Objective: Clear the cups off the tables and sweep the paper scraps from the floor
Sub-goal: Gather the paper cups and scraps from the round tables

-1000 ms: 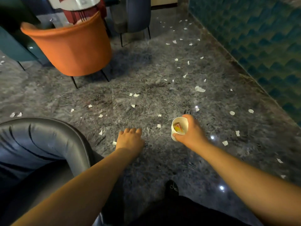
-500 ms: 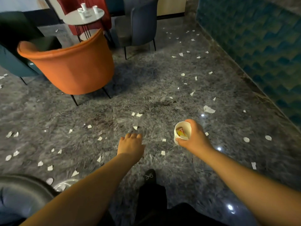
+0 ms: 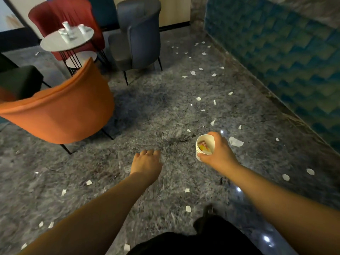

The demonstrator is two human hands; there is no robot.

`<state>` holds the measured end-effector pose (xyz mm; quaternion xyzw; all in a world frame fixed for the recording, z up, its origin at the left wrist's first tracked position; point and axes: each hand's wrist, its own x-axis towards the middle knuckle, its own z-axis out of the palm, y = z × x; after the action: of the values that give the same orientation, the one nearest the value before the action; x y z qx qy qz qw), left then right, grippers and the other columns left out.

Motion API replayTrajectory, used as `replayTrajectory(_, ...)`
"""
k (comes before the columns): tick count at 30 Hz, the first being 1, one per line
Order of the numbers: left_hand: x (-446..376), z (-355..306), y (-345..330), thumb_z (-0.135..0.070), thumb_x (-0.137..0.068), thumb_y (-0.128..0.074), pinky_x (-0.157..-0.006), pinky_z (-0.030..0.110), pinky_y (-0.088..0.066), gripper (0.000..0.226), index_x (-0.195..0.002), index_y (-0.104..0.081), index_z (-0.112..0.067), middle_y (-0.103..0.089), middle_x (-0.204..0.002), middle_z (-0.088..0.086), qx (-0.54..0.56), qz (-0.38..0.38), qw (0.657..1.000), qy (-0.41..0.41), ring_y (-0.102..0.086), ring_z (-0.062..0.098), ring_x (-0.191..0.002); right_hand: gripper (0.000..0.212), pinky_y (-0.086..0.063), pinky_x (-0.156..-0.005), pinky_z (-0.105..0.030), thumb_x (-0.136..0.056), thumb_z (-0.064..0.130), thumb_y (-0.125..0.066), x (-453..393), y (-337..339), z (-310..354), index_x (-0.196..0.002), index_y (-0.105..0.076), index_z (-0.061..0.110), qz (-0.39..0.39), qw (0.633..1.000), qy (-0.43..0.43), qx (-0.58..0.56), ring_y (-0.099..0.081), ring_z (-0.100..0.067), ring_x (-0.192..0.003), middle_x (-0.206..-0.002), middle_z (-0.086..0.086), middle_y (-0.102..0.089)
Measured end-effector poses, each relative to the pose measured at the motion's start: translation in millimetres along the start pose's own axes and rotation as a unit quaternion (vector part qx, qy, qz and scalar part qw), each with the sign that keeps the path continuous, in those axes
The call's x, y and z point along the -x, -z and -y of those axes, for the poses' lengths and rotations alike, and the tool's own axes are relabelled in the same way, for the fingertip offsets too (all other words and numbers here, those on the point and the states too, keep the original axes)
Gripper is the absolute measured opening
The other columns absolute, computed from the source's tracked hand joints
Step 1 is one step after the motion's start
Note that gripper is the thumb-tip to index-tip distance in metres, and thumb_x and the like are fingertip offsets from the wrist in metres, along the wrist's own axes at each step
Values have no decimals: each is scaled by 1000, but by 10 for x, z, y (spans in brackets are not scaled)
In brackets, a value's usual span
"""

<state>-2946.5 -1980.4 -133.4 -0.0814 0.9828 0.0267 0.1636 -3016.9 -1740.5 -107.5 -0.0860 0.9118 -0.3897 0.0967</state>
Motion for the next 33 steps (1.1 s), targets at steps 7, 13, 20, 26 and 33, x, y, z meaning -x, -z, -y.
replayTrajectory(7,-1263,-8,433,-44,-98,-42,-109,42,-29,51,-145,-37,-24,-45,-147,1,8,-18,999,29,-36,25,-137,76,-41,-85,-27,-69,24,-83,-1501,161,50,-132,-42,19,22,999,29,-2,-48,-25,-110,-127,-11,-45)
replayTrajectory(13,-2267,-114,965,-44,-99,-42,-110,43,-29,54,-148,-33,-25,-42,-149,0,21,-21,997,72,-34,25,-139,74,-44,-90,-32,-69,24,-82,-2813,468,181,-131,-43,19,61,996,70,15,-49,-26,-111,-125,-11,-47)
replayTrajectory(20,-3088,112,1498,-42,-100,-41,-108,42,-32,48,-144,-38,-23,-44,-148,1,49,-28,992,112,-36,25,-136,76,-43,-91,-30,-68,22,-83,-3947,542,445,-133,-44,17,85,991,101,29,-48,-26,-113,-127,-12,-47)
replayTrajectory(26,-3831,751,1781,-41,-102,-39,-109,42,-32,48,-145,-36,-21,-41,-150,0,47,-15,991,126,-34,25,-138,77,-38,-82,-26,-68,30,-82,-4935,146,831,-133,-41,24,89,989,112,37,-50,-25,-111,-129,-9,-45)
replayTrajectory(33,-4916,1606,2201,-43,-101,-40,-109,42,-31,48,-144,-38,-22,-41,-149,1,41,-14,991,127,-34,25,-138,75,-38,-78,-24,-65,28,-83,-6148,-389,1438,-128,-42,27,103,985,130,37,-46,-17,-98,-118,-2,-42)
